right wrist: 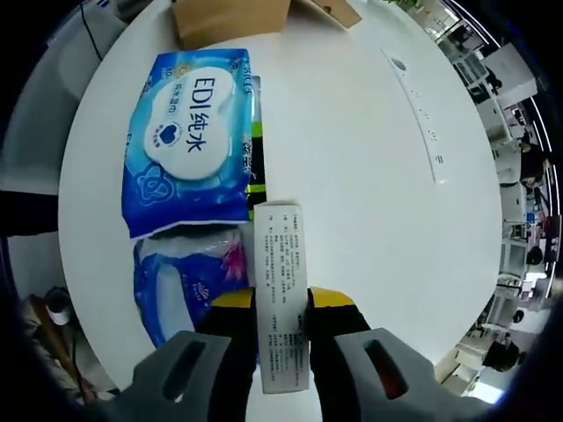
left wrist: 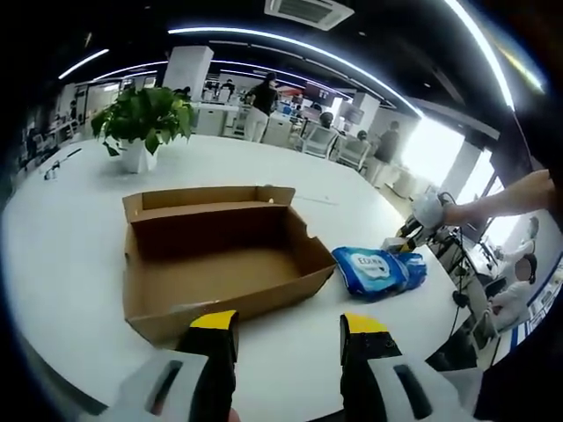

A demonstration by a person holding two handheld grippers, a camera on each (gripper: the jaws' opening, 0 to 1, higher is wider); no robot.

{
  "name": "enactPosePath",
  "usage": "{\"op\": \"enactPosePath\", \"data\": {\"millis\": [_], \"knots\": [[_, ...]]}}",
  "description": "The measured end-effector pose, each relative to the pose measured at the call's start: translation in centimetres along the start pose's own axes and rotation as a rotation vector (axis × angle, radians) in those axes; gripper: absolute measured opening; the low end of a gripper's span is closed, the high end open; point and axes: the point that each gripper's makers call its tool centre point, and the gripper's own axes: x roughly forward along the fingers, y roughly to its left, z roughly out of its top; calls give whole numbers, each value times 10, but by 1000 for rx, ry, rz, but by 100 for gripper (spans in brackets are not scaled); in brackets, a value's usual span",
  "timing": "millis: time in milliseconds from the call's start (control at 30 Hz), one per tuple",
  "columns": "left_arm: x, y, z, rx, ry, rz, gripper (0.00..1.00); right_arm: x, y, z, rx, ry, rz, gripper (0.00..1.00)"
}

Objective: Operate the shoe box by opening the lid, removing the specified soft item, and placing it in the target area until the item is outside and the box remains undamaged.

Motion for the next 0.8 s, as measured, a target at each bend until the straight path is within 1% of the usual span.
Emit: {"op": "enactPosePath", "data": {"millis": [133, 400, 633, 800], "knots": [[0, -1, 2, 7, 0, -3, 47, 2, -1, -8, -17, 31, -8, 18], [-1, 2, 1, 10, 5, 2, 47, 2, -1, -7, -13, 21, 2, 17], [0, 1, 1, 10, 4, 0, 47, 1, 3, -8, -37, 19, 14, 17], [0, -1, 2, 18, 5, -7, 47, 2, 0, -11, -16, 31, 9, 18]]}}
